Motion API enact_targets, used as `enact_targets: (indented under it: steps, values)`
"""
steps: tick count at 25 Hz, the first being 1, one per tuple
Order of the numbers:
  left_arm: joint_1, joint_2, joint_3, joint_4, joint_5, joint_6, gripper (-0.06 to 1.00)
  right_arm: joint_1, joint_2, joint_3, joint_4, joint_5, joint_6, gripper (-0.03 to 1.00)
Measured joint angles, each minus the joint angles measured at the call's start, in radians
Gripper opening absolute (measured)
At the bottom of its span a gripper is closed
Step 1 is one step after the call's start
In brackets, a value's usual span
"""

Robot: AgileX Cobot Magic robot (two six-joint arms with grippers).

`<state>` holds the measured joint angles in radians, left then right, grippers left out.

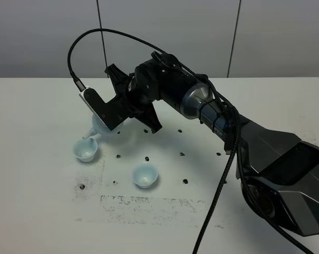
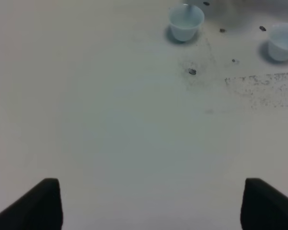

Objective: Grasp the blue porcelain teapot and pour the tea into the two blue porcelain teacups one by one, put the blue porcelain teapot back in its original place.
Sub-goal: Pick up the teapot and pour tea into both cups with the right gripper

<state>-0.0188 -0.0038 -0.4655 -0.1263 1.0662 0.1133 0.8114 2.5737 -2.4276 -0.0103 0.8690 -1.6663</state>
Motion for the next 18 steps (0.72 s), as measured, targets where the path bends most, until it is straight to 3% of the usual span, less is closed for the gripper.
enact_targets:
  steps: [13,18]
  values:
    - [0.0,0.0,0.0,0.0,0.0,0.001,0.76,0.02,0.0,0.0,-0.02,-0.065,-0.087,0.04]
    - [0.0,0.0,0.0,0.0,0.0,0.001,0.76,0.02,0.0,0.0,-0.072,-0.063,-0.096,0.04]
